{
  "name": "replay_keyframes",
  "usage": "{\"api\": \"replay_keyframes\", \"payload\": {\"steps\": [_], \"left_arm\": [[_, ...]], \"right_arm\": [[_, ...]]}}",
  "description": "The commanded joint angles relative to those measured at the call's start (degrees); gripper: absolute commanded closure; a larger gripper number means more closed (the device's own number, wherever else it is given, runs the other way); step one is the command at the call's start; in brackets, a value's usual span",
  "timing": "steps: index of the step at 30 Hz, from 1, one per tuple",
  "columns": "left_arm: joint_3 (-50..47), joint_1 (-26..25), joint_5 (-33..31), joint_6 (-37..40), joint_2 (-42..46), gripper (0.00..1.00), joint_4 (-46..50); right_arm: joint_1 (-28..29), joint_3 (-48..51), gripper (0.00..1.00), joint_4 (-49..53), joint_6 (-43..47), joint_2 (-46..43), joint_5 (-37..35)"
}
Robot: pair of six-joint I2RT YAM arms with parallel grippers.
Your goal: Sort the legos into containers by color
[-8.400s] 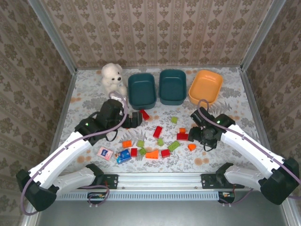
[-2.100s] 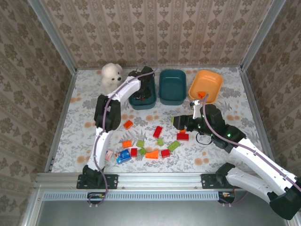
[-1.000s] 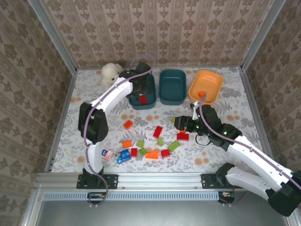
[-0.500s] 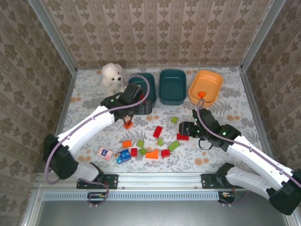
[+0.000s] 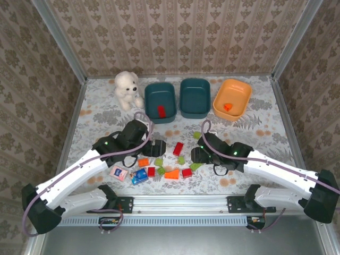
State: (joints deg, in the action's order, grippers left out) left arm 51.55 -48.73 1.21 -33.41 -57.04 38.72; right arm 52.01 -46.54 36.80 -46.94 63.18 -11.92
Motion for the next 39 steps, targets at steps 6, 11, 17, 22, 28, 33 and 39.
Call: {"api": "replay_keyframes", "payload": {"steps": [6,11,17,22,28,33,39], "left_arm": [[-1.31,-0.72,-4.62,-1.44,7.18,0.1,2.63],[-2.3,-0.82,-4.95,-1.98,8.61,0.1,1.44],[-1.99,-0.86,-4.64,-1.53,9.32,0.1,2.49],[-2.08,-0.85,-4.64,-1.92,9.84,0.1,2.07],[-3.15,-0.93,-5.32,-2.95,11.63,0.1,1.58],[-3.28,-0.95,-5.86,-2.86,12.66,0.1,2.57],[-3.63,-0.93,-6.38,-3.07,12.66,0.1,1.65]], "right_arm": [[1.87,-6.78,0.31,11.36,-21.74,10.29,-5.72],[1.74,-10.26,0.27,11.96,-31.88,18.99,-4.35],[1.43,-8.08,0.28,5.21,-45.91,25.02,1.71],[1.19,-9.08,0.29,5.36,-51.08,28.9,1.82],[-0.63,-7.03,0.32,1.83,-54.0,31.93,3.54],[-2.39,-8.13,0.38,0.68,-53.17,34.31,4.53],[-2.43,-7.56,0.6,1.36,-56.06,37.06,7.9]]}}
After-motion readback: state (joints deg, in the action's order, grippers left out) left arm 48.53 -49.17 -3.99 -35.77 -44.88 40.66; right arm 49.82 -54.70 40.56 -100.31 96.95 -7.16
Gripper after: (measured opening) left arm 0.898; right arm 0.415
